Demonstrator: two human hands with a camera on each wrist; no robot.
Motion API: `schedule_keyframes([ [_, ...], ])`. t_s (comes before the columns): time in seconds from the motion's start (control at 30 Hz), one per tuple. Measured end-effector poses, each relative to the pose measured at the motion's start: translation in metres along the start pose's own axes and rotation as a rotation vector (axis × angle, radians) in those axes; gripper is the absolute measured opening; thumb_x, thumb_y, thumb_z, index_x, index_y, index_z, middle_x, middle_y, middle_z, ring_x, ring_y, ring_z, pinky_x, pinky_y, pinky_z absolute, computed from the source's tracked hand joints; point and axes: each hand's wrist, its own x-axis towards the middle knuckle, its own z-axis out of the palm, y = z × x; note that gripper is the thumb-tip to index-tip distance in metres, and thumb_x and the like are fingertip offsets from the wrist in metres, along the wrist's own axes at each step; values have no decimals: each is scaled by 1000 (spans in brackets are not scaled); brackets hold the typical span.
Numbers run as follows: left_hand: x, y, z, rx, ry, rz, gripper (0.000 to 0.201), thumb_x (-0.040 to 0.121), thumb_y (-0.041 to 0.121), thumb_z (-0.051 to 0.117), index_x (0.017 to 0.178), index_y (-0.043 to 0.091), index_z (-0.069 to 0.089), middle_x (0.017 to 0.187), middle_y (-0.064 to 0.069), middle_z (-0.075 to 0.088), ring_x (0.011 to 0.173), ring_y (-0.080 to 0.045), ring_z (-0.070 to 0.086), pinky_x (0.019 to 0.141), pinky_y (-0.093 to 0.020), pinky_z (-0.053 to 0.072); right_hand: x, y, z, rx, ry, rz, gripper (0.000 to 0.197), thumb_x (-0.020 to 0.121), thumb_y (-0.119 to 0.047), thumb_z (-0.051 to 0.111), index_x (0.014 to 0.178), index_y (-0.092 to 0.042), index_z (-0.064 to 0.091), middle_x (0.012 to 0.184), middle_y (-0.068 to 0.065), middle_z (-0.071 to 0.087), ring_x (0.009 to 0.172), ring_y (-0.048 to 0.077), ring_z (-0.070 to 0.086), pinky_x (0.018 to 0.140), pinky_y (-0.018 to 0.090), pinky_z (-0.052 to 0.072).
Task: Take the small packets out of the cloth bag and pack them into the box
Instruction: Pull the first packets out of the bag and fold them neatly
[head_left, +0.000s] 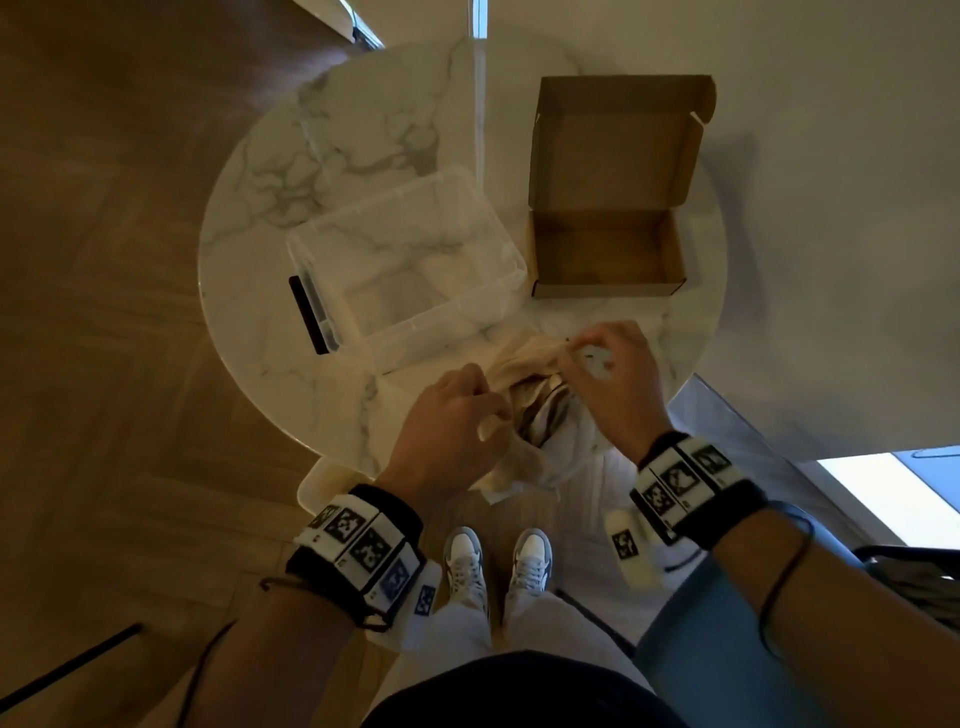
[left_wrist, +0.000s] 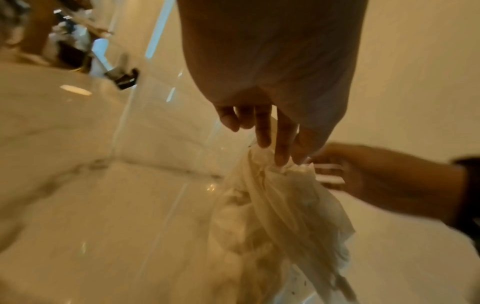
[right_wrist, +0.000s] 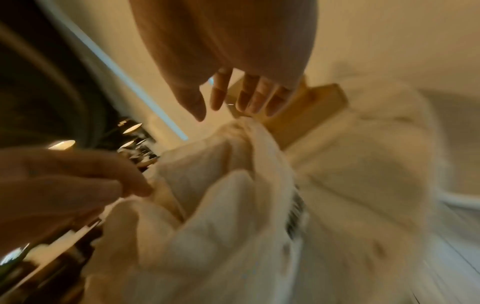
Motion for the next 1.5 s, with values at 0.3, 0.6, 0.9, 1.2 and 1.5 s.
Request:
schedule_keyframes([
  [0.3,5,23,12,408,-255,-10,26,90,40,51,107,26,63,116,4,57,116,-20,45,88,-32,30,33,-7,18,-521,-185,-132,20,78,-40,67,95,-29,65,118,-2,49,115,21,40,92,36,33],
  [0.6,-38,-2,2,314,99,367,6,84,21,56,82,15,58,87,1,54,79,-19,43,65,-32,34,65,-7,-9,-262,-210,184,15,88,-24,63,91,-13,73,105,9,66,103,25,58,86,33,44],
  [0.9,-48,-26,0,368,126,154,11,86,25,60,87,16,55,86,-2,50,77,-23,49,67,-34,36,44,15,-11,-115,-115,280,16,81,-24,69,88,-10,63,97,8,62,87,22,56,74,30,42],
  [1.2,-3,2,1,341,-59,-162,26,98,28,45,94,18,69,89,-2,69,77,-26,63,66,-29,31,29,8,-14,-502,-225,-28,12,82,-35,68,81,-23,69,130,3,47,124,25,36,96,38,31],
  [1.5,5,11,1,548,-287,-297,45,100,47,39,96,14,69,84,-8,66,79,-28,62,62,-31,34,18,0,6,-466,-200,-155,10,80,-35,69,82,-25,70,128,-1,47,122,21,37,98,37,34],
])
